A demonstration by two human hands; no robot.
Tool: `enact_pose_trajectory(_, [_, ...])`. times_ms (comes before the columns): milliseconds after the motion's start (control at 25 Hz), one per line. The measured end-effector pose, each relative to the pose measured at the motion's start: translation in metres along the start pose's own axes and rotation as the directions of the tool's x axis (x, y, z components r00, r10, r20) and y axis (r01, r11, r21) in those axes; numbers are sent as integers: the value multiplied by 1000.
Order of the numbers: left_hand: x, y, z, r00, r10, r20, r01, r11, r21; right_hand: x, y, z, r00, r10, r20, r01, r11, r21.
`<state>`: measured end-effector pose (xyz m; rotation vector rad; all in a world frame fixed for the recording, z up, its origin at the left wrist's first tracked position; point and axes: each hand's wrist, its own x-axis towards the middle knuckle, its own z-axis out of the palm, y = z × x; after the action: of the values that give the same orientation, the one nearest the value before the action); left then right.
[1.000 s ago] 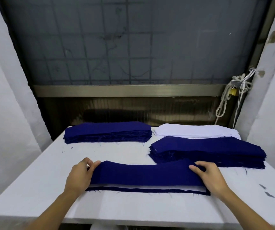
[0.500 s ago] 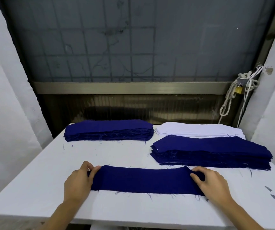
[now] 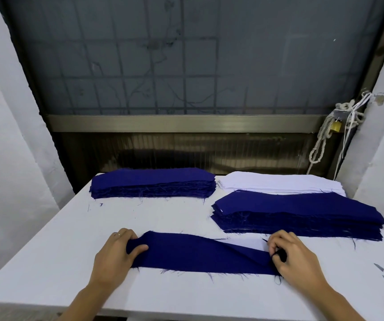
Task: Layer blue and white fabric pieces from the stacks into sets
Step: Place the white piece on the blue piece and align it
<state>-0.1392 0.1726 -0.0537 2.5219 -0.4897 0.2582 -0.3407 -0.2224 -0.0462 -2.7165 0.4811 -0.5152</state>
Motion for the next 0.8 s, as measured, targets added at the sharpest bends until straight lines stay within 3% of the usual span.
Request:
enact_pose_trajectory(200, [1,-7,1,996,33,86,-6,954,-301,-1,1,2,1000,1,-7,-1,1000,-7])
enact_pose_trajectory(320, [1,-9,0,994,99,54,-76,943,-323,-1,1,3,1000,-1,-19,1,1000,7])
enact_pose_trajectory(520, [1,-10,-1,997,72,-20,-75,925,-371,0,1,1,998,-57,-24,57,998,9])
enact_pose_trajectory(800, [1,-11,2,988,148,-48,-155,943,-293,-1,-1,0,994,-102,-32,101,995,-27])
